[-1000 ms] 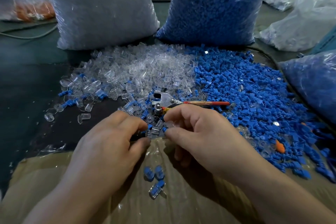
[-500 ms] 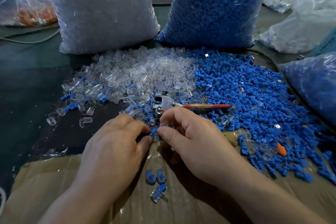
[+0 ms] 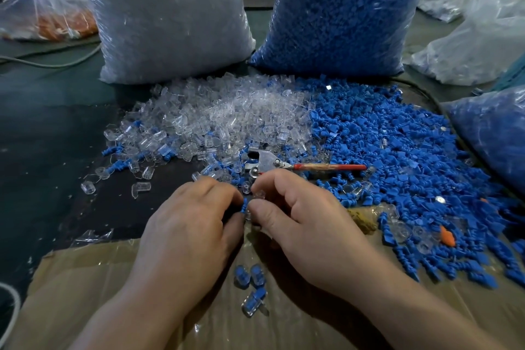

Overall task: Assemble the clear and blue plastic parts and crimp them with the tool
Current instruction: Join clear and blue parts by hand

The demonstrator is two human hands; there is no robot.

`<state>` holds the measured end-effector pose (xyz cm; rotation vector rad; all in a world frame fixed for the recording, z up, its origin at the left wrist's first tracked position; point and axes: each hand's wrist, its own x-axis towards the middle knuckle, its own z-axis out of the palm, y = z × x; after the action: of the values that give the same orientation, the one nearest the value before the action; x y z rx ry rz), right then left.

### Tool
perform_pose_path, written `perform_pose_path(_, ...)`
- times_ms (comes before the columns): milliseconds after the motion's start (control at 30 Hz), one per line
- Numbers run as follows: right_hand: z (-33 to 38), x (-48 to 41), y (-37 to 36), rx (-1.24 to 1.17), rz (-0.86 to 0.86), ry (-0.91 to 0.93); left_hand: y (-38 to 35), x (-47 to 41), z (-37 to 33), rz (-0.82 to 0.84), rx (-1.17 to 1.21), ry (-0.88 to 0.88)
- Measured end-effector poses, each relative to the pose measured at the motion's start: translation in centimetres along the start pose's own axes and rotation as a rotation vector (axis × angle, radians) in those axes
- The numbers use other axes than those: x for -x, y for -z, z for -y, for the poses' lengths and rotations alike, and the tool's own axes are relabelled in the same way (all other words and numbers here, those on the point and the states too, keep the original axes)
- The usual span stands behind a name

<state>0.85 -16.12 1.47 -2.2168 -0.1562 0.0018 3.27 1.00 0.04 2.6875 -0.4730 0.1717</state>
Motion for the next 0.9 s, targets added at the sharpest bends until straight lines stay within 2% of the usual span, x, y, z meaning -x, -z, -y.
perform_pose_path(200,-0.08,-0.01,-0.15,-0.062,-0.035,-0.026,0.15,0.08,-0.24,-0.03,0.099,0.078)
perform_pose_path(333,-0.26,-0.06,-0.01,-0.136,-0.055,-0.024,0.02,0.39,-0.4,-0.097,0.258,0.146)
perform_pose_path(533,-0.24,-0.24,0.24,-0.416,-0.082,-0.05,-0.27,0.6,-0.49,-0.204,0.551,0.183)
perform_pose_path(633,0.05,-0.22,0.41,-0.659,-0.017,-0.101,-0.16,0.83,-0.4,-0.24,0.703,0.213)
perform_pose_path(767,0.35,-0.21,0.37,-0.935,0.1,-0.264,-0.24,1.01,-0.25,-0.234,0.926,0.232)
perform_pose_path(900,0.57,-0.2,0.45,-1.084,0.212,-0.31,-0.13,1.03,-0.55,-0.225,1.076,0.198)
